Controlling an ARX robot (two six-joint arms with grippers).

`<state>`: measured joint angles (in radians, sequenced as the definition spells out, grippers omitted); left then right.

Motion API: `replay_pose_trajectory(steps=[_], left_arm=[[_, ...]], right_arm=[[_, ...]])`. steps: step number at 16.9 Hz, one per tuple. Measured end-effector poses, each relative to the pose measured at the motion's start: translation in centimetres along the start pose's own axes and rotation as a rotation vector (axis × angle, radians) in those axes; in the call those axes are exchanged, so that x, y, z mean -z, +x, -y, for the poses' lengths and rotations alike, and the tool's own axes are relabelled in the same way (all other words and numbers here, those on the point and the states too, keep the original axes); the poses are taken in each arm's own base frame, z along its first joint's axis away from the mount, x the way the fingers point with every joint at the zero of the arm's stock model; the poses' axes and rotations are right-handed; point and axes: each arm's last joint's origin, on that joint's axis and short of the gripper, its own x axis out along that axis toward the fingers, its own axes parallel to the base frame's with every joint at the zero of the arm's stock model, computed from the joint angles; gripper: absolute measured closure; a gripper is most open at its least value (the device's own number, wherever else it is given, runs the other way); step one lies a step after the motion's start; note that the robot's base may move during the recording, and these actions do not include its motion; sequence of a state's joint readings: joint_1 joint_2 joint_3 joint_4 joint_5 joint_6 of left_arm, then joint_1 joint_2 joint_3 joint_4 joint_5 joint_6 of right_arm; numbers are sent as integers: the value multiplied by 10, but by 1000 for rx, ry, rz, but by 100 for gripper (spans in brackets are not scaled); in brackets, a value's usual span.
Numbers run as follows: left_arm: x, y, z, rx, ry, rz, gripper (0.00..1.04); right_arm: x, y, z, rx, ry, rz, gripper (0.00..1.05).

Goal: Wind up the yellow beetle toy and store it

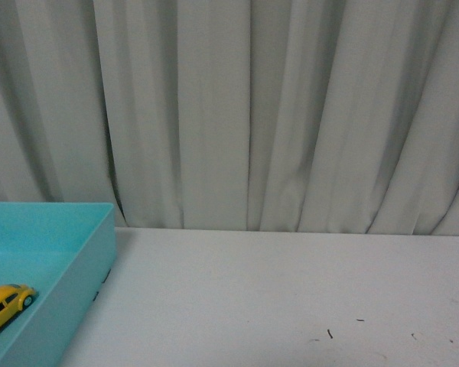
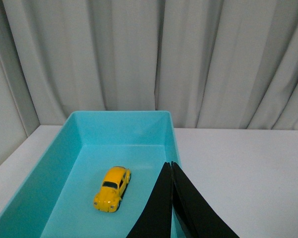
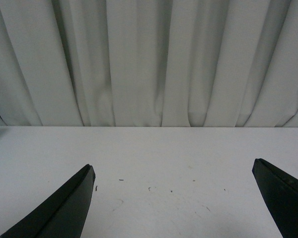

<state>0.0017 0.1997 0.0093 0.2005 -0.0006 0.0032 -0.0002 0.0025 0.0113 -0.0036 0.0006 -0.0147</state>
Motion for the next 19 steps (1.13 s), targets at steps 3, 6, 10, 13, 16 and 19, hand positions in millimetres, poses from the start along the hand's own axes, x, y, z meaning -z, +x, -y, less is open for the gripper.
replay_pose_trajectory(steps=[3,6,10,13,16,19], left_arm=[[4,-12,0,0,0,-13,103],[3,-13,0,0,-2,-8,91],[3,-13,0,0,-2,-8,42],[3,-13,0,0,-2,-8,7],[3,-13,0,0,-1,-8,7],[3,-13,0,0,-1,-8,7]], right_arm=[[0,0,0,0,0,0,7],[0,0,0,0,0,0,7],[0,0,0,0,0,0,7],[0,0,0,0,0,0,7],[0,0,0,0,0,0,7],[0,0,0,0,0,0,7]])
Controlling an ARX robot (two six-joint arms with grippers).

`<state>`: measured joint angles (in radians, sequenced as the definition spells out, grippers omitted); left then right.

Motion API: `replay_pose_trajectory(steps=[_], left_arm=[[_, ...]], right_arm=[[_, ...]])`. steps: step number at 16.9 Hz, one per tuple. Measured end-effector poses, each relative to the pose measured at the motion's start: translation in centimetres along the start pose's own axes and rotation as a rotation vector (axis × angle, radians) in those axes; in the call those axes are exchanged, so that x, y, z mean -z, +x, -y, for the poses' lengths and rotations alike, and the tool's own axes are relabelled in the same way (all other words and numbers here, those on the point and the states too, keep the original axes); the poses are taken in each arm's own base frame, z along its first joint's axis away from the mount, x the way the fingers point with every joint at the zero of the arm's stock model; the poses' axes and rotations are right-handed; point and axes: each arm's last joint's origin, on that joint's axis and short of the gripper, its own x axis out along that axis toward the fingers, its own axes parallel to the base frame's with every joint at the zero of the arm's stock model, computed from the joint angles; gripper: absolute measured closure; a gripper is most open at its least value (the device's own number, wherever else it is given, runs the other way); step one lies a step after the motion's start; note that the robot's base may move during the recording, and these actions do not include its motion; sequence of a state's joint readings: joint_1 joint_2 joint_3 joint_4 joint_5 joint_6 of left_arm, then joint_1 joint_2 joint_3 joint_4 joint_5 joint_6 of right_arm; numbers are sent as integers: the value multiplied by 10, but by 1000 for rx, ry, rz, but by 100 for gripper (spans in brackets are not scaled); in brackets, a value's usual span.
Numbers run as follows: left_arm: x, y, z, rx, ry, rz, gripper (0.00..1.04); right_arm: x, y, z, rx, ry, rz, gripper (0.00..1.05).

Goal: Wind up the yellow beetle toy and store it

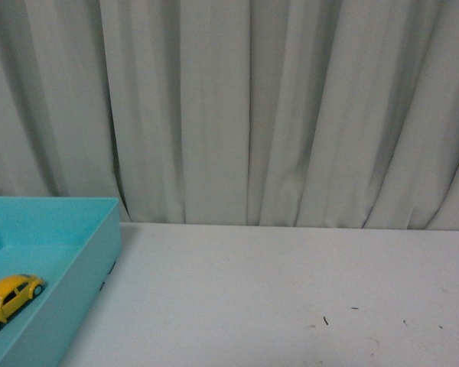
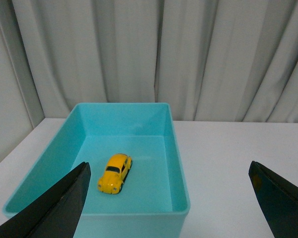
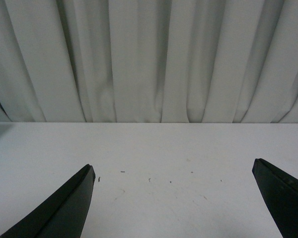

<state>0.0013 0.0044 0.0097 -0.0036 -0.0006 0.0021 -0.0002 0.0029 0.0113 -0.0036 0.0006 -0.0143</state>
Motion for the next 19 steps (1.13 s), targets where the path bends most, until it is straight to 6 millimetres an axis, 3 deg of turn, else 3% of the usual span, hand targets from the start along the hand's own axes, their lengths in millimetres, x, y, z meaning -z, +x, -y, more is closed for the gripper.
replay_pose_trajectory(steps=[19], left_arm=[[0,0,0,0,0,1,7]], right_arm=[[0,0,0,0,0,1,7]])
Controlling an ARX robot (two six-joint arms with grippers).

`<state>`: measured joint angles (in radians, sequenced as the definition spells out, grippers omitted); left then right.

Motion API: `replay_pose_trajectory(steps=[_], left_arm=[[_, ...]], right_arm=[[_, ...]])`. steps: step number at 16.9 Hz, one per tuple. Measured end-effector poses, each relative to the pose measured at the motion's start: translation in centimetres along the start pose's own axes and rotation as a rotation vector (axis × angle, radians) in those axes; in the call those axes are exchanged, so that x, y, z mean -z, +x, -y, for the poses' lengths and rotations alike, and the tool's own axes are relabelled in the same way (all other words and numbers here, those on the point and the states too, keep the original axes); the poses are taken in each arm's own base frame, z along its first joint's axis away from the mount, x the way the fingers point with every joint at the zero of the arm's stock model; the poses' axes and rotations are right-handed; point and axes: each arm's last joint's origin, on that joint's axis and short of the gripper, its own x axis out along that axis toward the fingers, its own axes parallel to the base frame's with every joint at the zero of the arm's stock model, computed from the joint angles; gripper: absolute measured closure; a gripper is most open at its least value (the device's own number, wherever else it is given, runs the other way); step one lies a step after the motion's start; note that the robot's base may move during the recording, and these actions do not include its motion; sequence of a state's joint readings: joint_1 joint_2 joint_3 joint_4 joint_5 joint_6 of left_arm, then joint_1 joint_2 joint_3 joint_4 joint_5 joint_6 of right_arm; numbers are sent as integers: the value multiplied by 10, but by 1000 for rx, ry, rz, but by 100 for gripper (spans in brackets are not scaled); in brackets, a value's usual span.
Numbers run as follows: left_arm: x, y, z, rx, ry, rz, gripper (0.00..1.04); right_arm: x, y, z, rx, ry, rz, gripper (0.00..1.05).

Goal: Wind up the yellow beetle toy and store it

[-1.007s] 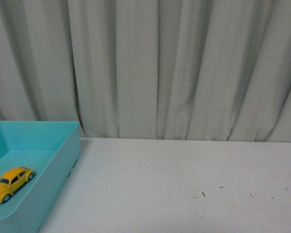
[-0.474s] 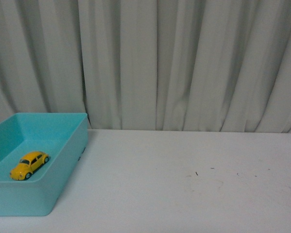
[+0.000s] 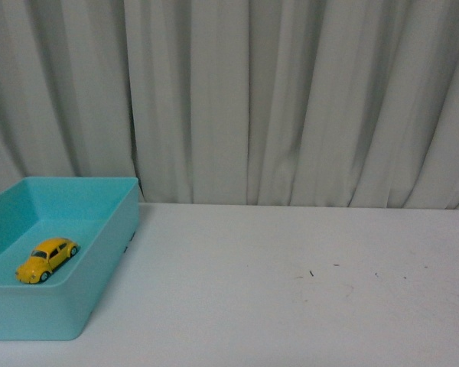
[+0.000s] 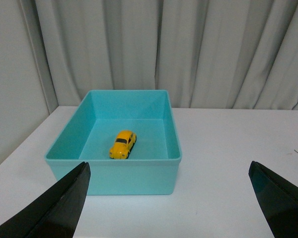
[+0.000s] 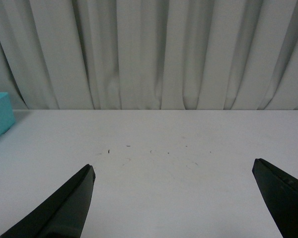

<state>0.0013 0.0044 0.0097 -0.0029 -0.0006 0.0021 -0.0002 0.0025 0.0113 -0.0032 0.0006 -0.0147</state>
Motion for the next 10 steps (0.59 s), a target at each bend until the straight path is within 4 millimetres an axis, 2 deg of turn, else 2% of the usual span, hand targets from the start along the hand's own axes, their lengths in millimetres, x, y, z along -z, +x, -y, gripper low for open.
replay_pose_trajectory(steps=[10], left_arm=[[0,0,0,0,0,0,7]], right_arm=[[0,0,0,0,0,0,7]])
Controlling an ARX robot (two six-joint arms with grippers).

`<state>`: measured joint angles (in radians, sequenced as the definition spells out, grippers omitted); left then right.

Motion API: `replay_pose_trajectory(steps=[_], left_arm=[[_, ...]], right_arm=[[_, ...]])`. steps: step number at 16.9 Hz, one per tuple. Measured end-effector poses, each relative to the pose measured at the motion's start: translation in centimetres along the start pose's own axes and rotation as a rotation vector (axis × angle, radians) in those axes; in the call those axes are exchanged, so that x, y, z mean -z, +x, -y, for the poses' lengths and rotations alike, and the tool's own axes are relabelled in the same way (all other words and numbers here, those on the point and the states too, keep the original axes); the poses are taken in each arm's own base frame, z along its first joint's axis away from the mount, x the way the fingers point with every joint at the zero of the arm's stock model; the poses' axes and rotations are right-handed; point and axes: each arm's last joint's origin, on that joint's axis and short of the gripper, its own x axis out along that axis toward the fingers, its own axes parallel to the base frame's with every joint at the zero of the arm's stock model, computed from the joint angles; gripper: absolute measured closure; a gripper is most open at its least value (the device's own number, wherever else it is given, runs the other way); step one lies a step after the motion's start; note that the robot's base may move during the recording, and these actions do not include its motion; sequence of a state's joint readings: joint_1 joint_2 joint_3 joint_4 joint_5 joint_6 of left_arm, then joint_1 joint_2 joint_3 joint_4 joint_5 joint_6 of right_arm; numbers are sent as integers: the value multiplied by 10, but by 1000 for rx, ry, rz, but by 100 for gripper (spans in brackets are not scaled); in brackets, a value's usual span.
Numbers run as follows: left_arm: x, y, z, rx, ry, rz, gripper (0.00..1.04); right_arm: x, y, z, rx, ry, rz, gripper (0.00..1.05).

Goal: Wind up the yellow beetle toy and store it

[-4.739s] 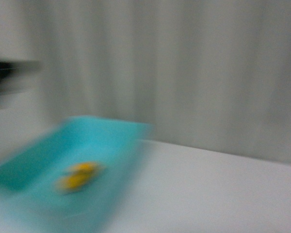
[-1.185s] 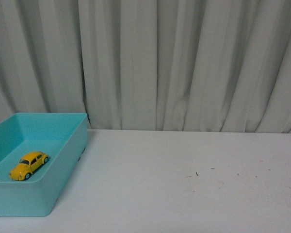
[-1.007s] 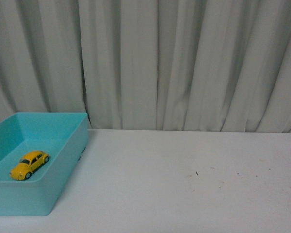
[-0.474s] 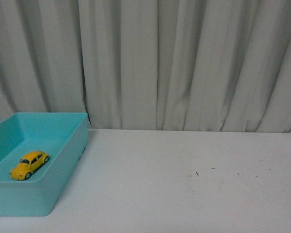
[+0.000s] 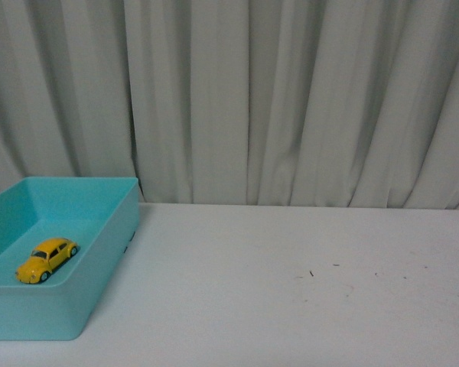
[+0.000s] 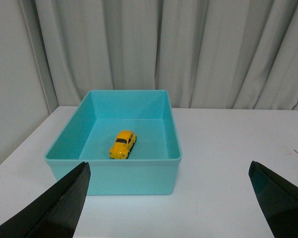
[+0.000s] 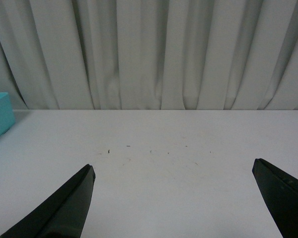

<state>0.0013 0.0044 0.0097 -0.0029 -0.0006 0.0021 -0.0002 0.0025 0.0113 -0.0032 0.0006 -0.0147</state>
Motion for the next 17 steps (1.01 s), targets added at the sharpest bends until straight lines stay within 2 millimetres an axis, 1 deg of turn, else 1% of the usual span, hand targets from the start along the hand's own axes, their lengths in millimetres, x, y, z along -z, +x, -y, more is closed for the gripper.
replay_pose_trajectory(steps=[17], left_arm=[[0,0,0,0,-2,0,7]], right_arm=[[0,0,0,0,1,0,7]])
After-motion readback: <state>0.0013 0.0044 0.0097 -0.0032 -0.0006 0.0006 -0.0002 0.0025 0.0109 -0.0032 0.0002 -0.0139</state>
